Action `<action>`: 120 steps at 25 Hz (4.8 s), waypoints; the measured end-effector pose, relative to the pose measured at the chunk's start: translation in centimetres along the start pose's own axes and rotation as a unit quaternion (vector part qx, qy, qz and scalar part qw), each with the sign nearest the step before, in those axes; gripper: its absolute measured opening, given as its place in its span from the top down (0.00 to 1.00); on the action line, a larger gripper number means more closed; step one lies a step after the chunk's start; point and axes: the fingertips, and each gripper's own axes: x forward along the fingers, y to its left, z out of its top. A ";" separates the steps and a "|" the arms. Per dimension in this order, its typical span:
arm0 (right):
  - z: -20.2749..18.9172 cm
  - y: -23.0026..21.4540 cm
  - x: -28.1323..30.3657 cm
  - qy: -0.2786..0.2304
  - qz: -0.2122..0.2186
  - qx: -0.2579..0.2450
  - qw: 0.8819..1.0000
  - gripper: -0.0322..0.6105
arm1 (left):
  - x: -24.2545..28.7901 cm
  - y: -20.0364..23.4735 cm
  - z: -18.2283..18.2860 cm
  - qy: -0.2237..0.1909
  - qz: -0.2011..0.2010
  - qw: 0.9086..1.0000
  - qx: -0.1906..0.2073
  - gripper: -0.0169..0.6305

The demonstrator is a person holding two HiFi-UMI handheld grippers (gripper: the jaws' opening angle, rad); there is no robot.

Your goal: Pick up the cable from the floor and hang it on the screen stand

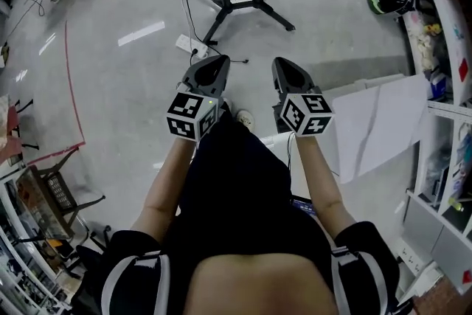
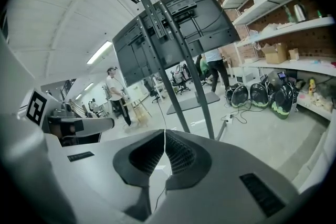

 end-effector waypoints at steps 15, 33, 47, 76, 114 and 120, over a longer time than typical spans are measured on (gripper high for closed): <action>-0.5 -3.7 8.8 0.009 -0.042 0.039 0.998 0.91 | 8.3 5.0 -2.8 0.011 -0.089 0.996 0.016 0.96; -12.2 -13.8 18.5 0.028 -0.058 0.075 0.995 0.91 | 18.0 11.8 -15.5 0.041 -0.119 0.990 0.064 0.96; -21.2 -18.1 24.0 0.057 -0.028 0.079 0.995 0.91 | 24.9 13.5 -29.2 0.099 -0.159 0.981 0.055 0.96; -41.3 -27.9 31.3 0.084 -0.051 0.113 0.989 0.91 | 35.4 17.7 -51.2 0.195 -0.144 0.970 0.028 0.96; -56.5 -34.6 37.5 0.082 -0.037 0.165 0.982 0.91 | 46.4 18.7 -74.2 0.364 -0.125 0.919 0.087 0.61; -58.1 -35.5 36.3 0.091 -0.041 0.172 0.980 0.91 | 46.9 17.9 -76.6 0.387 -0.116 0.909 0.101 0.61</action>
